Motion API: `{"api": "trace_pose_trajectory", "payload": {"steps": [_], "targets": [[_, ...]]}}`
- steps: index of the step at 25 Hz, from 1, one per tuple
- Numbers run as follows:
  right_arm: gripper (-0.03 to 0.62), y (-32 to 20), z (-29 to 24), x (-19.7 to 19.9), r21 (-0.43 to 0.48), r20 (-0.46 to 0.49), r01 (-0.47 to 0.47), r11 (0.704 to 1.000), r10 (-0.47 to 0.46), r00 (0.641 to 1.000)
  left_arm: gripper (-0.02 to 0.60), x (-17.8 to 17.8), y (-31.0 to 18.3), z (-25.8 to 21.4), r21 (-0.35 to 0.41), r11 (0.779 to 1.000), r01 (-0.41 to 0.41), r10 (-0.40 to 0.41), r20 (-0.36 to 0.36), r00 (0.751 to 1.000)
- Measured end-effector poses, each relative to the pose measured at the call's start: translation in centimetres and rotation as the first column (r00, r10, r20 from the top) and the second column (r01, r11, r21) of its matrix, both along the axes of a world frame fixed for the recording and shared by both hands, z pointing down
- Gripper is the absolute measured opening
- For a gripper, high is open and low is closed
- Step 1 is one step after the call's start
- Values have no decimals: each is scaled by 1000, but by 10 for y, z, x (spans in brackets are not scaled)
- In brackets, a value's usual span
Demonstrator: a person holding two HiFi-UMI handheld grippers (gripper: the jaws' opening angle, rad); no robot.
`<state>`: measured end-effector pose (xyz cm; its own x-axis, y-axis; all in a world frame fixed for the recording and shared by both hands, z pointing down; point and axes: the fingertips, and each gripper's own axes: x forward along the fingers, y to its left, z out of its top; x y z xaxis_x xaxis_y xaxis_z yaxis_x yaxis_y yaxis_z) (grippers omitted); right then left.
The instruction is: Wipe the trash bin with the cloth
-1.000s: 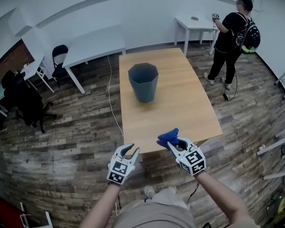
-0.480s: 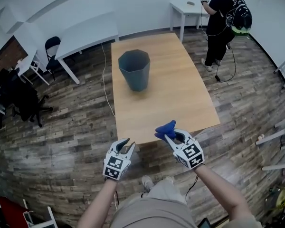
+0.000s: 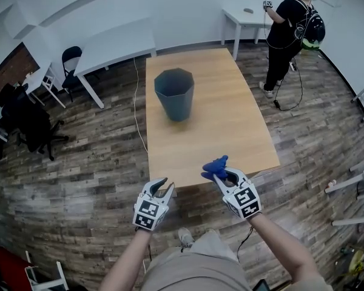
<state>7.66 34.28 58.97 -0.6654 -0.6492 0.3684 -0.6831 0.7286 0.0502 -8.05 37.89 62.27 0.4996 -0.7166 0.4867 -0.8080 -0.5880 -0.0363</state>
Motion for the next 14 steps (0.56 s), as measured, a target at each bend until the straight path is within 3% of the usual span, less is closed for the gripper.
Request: {"api": "trace_pose_trajectory", "payload": {"steps": [14], "targets": [[80, 1, 6, -9, -3, -5, -16, 1000, 16, 1000, 107, -8, 8, -7, 3, 1000, -11, 11, -14, 1000]]}}
